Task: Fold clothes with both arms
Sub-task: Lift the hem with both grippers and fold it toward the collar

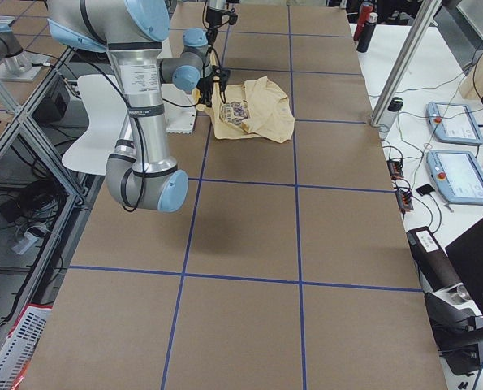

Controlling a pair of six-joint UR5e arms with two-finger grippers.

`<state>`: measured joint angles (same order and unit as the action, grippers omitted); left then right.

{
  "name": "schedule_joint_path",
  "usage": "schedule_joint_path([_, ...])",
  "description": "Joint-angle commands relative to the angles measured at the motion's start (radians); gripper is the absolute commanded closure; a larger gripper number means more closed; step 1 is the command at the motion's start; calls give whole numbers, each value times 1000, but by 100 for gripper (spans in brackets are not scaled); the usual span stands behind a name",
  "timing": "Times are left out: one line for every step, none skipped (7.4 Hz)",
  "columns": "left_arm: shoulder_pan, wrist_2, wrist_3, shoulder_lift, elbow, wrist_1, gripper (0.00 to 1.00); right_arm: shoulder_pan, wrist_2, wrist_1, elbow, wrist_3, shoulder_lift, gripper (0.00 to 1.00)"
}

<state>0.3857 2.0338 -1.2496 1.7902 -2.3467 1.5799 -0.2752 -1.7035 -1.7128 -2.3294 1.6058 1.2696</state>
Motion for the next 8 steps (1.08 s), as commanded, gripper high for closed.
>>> schedule_joint_path([92, -76, 9, 92, 169, 0, 100, -73, 59, 16, 164, -85, -96, 100])
schedule_joint_path([140, -93, 10, 103, 197, 2, 100, -111, 73, 39, 229, -119, -143, 100])
schedule_joint_path([165, -153, 10, 113, 211, 2, 100, -133, 76, 95, 284, -122, -150, 100])
schedule_joint_path([197, -176, 13, 115, 231, 11, 100, -166, 76, 187, 344, -122, -171, 100])
schedule_joint_path([235, -175, 19, 142, 236, 9, 100, -194, 76, 208, 364, -125, -186, 100])
schedule_joint_path([236, -176, 18, 162, 271, 12, 100, -214, 76, 208, 386, -125, -211, 100])
schedule_joint_path([245, -176, 19, 178, 302, 26, 100, -238, 76, 208, 415, -136, -246, 100])
schedule_joint_path([249, -176, 19, 178, 344, 69, 100, -249, 76, 213, 453, -150, -268, 100])
